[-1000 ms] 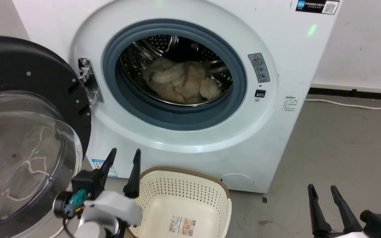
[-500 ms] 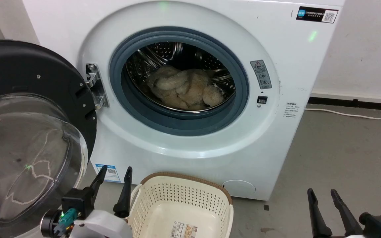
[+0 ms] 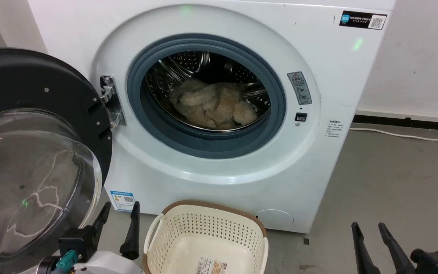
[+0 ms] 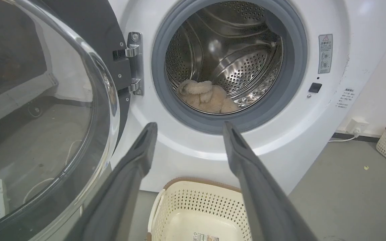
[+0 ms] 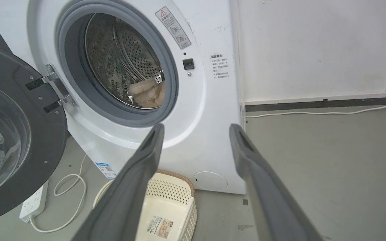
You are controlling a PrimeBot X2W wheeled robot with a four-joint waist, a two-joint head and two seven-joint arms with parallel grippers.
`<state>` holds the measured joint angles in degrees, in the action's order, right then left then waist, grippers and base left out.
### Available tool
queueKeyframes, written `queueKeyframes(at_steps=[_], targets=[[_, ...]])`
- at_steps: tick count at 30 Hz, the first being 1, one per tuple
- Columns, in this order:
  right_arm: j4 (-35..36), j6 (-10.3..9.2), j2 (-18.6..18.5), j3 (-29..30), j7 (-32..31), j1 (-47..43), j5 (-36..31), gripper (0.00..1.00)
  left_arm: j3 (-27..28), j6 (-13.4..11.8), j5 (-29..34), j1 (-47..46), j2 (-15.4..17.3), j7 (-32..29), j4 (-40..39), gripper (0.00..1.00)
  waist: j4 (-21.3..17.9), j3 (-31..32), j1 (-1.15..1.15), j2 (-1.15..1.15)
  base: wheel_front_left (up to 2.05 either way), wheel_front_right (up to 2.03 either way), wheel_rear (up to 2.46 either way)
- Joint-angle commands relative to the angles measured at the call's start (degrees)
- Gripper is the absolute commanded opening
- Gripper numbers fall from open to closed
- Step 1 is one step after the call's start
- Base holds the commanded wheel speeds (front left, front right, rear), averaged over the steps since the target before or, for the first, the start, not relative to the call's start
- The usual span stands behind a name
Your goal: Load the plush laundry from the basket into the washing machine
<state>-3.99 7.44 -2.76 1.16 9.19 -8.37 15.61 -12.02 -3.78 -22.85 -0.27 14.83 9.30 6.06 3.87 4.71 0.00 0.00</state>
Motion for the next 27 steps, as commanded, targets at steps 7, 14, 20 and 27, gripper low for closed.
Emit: queueKeyframes(at_steps=[7,14,20,27], targets=[[0.3,0.05,-0.1,0.1,-0.4,-1.1,-0.4,1.00,0.7,-1.6,-1.0,1.6,-0.3,-0.7,-0.5,1.00,0.2,-0.2,0.00,0.00,0.00,0.00,0.00],[0.5,0.05,-0.1,0.1,-0.6,-1.1,-0.4,1.00,0.8,-1.9,-2.0,1.9,-0.7,-0.8,-0.8,1.00,0.3,-0.2,0.00,0.00,0.00,0.00,0.00],[0.7,0.05,-0.1,0.0,-0.7,-1.0,-0.4,1.00,0.4,-1.9,-2.2,1.7,-0.8,-0.8,-0.7,1.00,0.1,-0.4,0.00,0.00,0.00,0.00,0.00],[0.4,0.00,0.0,0.1,-0.7,0.1,-0.2,0.00,0.6,-1.6,-1.7,1.4,-1.0,-0.8,-0.7,0.00,0.1,-0.5,0.00,0.00,0.00,0.00,0.00]])
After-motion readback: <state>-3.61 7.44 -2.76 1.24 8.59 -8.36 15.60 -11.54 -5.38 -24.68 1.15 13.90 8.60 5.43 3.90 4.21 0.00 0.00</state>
